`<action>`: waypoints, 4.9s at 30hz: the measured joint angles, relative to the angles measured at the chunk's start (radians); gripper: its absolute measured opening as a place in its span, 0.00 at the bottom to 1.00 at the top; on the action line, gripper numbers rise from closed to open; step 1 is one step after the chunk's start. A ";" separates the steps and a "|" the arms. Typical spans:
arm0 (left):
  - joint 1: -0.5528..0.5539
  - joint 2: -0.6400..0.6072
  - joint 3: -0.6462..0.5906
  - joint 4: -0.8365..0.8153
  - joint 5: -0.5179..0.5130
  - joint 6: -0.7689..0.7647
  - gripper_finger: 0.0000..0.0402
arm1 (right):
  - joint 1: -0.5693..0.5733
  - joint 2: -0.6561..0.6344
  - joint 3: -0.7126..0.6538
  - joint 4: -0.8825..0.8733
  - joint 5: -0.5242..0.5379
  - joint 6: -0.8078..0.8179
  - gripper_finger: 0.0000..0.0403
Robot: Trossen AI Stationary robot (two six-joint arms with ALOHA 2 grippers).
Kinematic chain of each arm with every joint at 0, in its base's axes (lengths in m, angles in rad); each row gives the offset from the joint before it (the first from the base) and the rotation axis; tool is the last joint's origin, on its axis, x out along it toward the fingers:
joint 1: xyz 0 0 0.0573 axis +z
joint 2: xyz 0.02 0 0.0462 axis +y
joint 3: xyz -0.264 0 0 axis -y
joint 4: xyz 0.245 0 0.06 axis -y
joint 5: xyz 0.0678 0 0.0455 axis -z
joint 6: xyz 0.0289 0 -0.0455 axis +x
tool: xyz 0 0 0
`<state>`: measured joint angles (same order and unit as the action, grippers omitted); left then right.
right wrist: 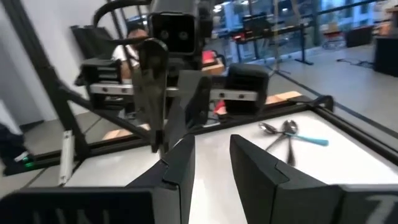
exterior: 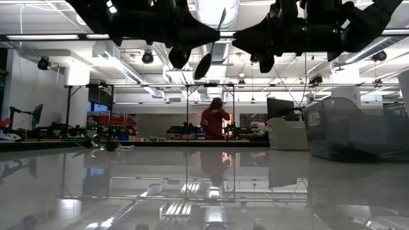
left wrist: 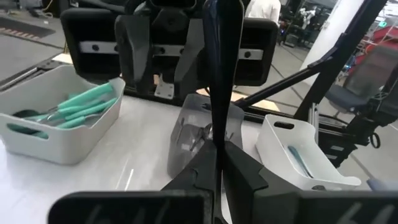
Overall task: Sort silverware by color (type)
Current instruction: Put the black spoon into the black bin
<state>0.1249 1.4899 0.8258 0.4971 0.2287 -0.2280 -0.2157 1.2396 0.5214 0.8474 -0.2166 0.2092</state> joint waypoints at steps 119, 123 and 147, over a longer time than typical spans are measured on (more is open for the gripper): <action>-0.135 0.024 0.012 -0.011 -0.111 -0.012 0.19 | 0.078 -0.154 0.276 -0.664 -0.095 -0.029 0.02; -0.135 0.024 0.012 -0.024 -0.111 -0.012 0.19 | 0.080 -0.257 0.276 -0.884 -0.088 0.070 0.02; -0.084 0.023 0.012 -0.092 -0.121 0.033 0.19 | 0.220 -0.318 0.326 -1.810 0.124 0.424 0.02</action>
<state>0.0414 1.5127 0.8375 0.4048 0.1075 -0.1955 0.0047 0.9213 0.8474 -0.9625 -0.0925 0.6335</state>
